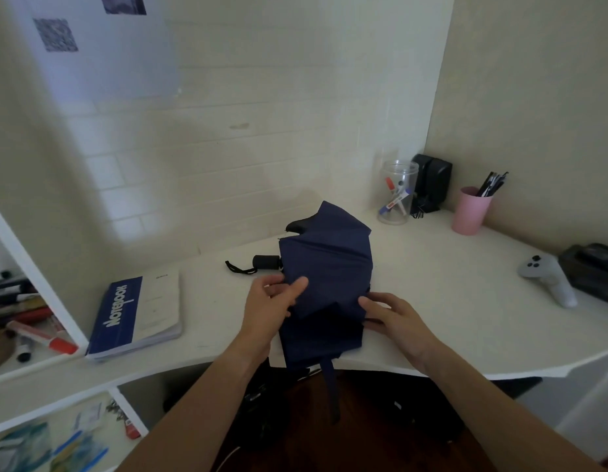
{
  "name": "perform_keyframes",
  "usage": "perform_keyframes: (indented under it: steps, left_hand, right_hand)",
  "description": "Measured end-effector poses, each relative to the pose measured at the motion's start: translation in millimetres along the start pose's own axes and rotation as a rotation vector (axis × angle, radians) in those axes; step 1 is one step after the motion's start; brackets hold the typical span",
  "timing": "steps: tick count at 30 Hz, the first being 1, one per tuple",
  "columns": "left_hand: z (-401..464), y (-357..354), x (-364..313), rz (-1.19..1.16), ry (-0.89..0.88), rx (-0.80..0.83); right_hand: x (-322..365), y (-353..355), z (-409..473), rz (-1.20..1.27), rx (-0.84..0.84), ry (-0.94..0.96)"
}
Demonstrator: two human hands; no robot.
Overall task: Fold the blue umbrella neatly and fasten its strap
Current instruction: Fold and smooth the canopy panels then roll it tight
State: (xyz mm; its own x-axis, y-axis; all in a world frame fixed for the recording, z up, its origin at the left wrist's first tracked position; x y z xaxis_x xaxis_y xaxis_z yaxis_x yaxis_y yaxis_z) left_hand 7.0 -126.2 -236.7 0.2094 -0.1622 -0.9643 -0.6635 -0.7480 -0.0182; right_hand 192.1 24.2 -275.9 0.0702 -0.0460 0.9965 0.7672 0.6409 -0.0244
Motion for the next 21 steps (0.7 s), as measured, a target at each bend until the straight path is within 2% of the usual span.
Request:
perform_keyframes:
  steps: [3,6,9,12,15,17,21]
  left_hand:
    - [6,4,1,-0.051,0.109,-0.055]
    - [9,4,2,-0.006,0.163,0.073]
    - [7,2,2,0.077,0.111,0.157]
    - [2,0,-5,0.148,-0.134,0.071]
    - [-9,5,-11,0.412,-0.458,-0.231]
    - [-18,11,-11,0.470,-0.599,-0.360]
    - [-30,12,-11,0.438,-0.793,-0.317]
  right_hand:
    - [1,-1,-2,-0.038,0.012,0.017]
    - [-2,0,1,-0.060,0.014,0.020]
    - [-5,0,1,-0.052,0.023,0.023]
    - [-4,-1,1,-0.042,0.029,0.035]
    - [-2,-1,3,-0.046,0.025,0.042]
    - [-1,-2,2,-0.043,0.035,0.046]
    - [1,-3,-1,-0.054,0.053,0.067]
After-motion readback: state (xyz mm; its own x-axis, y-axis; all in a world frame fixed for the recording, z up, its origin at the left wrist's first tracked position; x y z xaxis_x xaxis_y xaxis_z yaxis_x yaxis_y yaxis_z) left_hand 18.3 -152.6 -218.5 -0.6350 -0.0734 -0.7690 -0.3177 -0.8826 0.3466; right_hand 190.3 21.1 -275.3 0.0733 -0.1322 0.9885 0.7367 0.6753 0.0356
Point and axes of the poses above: each hand's wrist, its own z-axis towards the middle knuckle, its own y-axis out of the back of the hand, x = y × z, the point moved 3 cm from there along z, towards the middle knuckle, and after that the axes turned 12 degrees about y, right-handed, at the moved point
